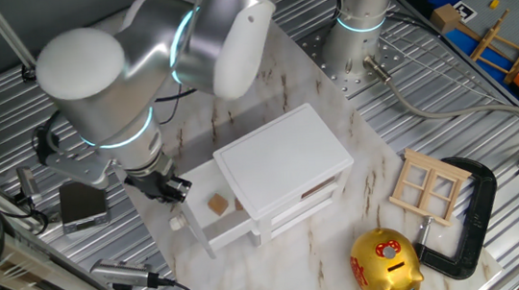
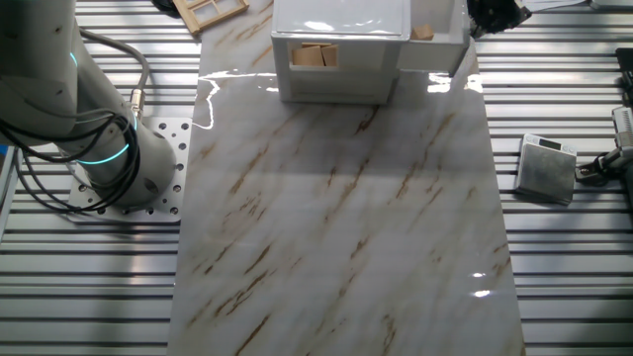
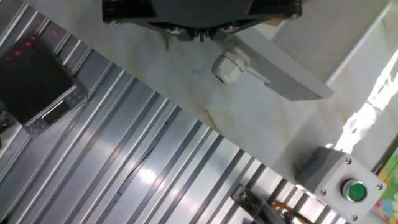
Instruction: Put things in the drawer
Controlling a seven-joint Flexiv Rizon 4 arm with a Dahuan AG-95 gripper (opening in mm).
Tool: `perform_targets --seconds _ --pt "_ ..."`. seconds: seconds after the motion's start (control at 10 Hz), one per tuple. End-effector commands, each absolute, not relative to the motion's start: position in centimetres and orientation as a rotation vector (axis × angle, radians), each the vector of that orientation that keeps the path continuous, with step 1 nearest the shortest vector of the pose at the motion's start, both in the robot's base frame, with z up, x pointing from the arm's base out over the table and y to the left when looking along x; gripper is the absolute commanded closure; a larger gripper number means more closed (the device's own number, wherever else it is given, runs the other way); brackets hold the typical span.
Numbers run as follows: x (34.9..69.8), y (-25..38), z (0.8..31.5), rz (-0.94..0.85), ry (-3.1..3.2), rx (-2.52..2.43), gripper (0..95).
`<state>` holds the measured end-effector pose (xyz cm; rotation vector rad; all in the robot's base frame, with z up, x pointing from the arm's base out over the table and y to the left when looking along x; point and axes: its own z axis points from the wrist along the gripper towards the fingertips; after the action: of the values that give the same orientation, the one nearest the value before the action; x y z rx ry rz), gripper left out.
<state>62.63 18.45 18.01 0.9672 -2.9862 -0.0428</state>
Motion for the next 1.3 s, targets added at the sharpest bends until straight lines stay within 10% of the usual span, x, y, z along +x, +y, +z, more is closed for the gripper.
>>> perform_targets --seconds 0.1,1.3 --pt "61.9 18.5 17.9 -0.041 -2.991 0.962 95.0" --pt "56.4 19.0 17.6 -0.057 -3.009 0.922 95.0"
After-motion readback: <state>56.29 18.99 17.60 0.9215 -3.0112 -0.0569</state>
